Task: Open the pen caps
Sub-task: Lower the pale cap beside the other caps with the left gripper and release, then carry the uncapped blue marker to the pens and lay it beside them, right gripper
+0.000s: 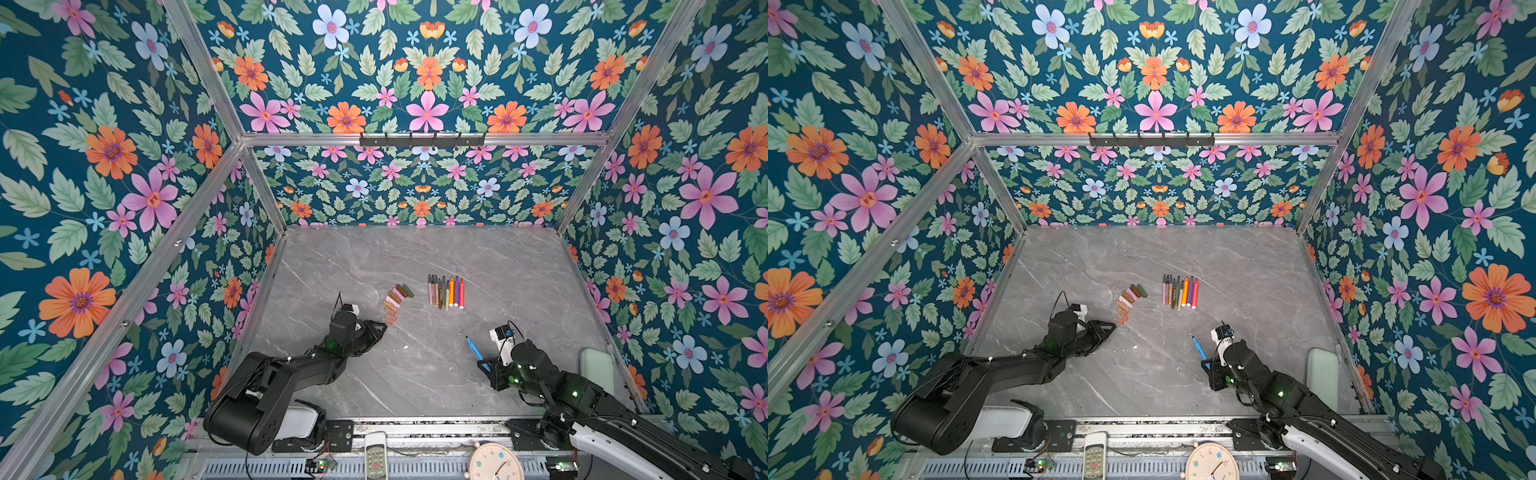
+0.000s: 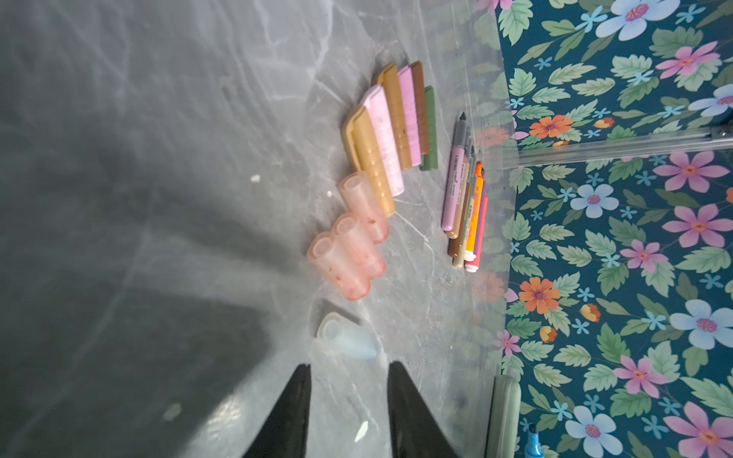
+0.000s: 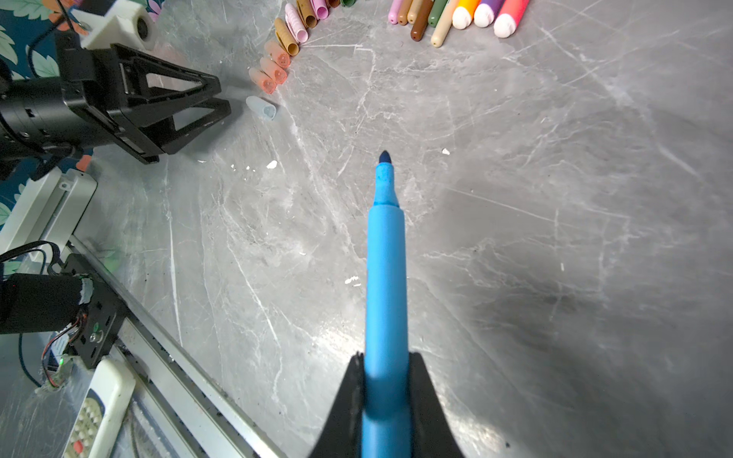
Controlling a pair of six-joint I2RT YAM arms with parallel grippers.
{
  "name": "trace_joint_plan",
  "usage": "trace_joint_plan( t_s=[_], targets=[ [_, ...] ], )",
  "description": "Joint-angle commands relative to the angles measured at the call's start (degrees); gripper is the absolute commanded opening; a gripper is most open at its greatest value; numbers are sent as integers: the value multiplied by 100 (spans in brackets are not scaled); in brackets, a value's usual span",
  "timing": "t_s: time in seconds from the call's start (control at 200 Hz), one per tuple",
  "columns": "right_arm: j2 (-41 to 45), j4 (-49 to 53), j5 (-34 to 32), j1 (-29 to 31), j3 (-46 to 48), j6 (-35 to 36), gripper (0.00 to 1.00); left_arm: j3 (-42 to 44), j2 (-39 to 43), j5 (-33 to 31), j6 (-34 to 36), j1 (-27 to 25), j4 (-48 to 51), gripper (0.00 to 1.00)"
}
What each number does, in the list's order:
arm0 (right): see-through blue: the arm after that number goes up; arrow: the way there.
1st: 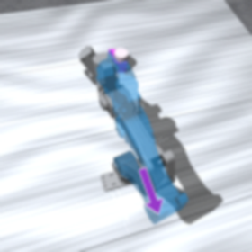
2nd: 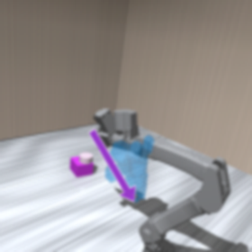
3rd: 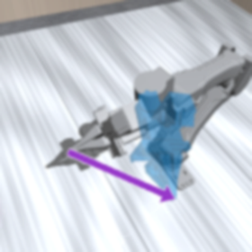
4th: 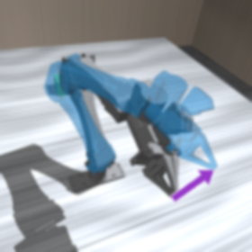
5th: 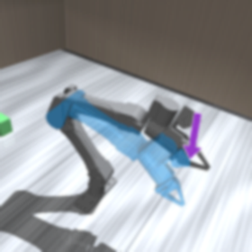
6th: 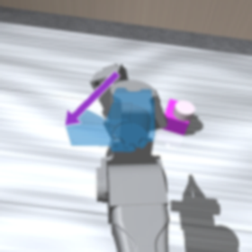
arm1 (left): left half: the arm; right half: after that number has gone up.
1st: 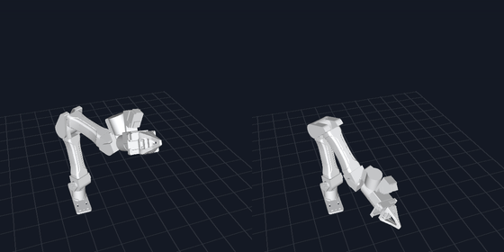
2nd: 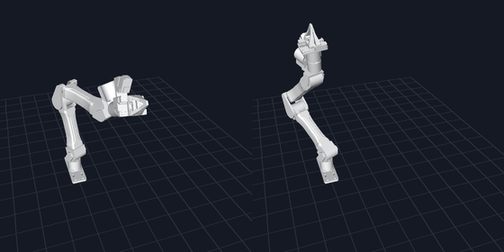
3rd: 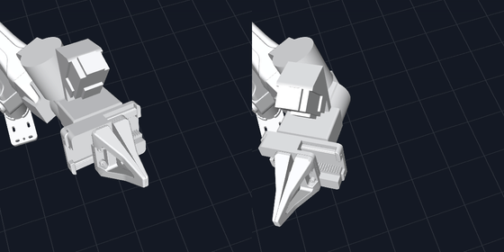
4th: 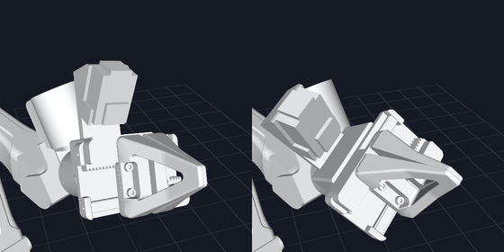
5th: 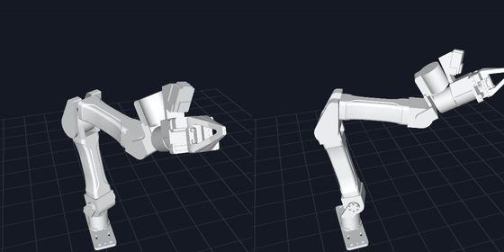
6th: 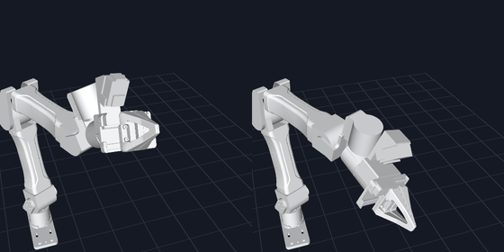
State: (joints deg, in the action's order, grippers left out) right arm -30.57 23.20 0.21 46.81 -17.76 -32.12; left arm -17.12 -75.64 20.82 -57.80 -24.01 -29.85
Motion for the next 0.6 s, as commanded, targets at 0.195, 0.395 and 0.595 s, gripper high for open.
trace_joint_plan(
  t_s=[0.195, 0.395, 0.595],
  targets=[
    [-105, 408, -741, -410, -248, -485, 0, -1109, 1493, -1578, 2782, 10, 3453, 36],
    [-1022, -877, 1146, -2509, -127, -412, 0, -347, 2590, -2019, 3214, 9, 3206, 36],
    [-2014, -1951, 1031, -3005, -467, 48, 0, 174, 3453, -2087, 3181, 10, 2967, 38]
  ],
)
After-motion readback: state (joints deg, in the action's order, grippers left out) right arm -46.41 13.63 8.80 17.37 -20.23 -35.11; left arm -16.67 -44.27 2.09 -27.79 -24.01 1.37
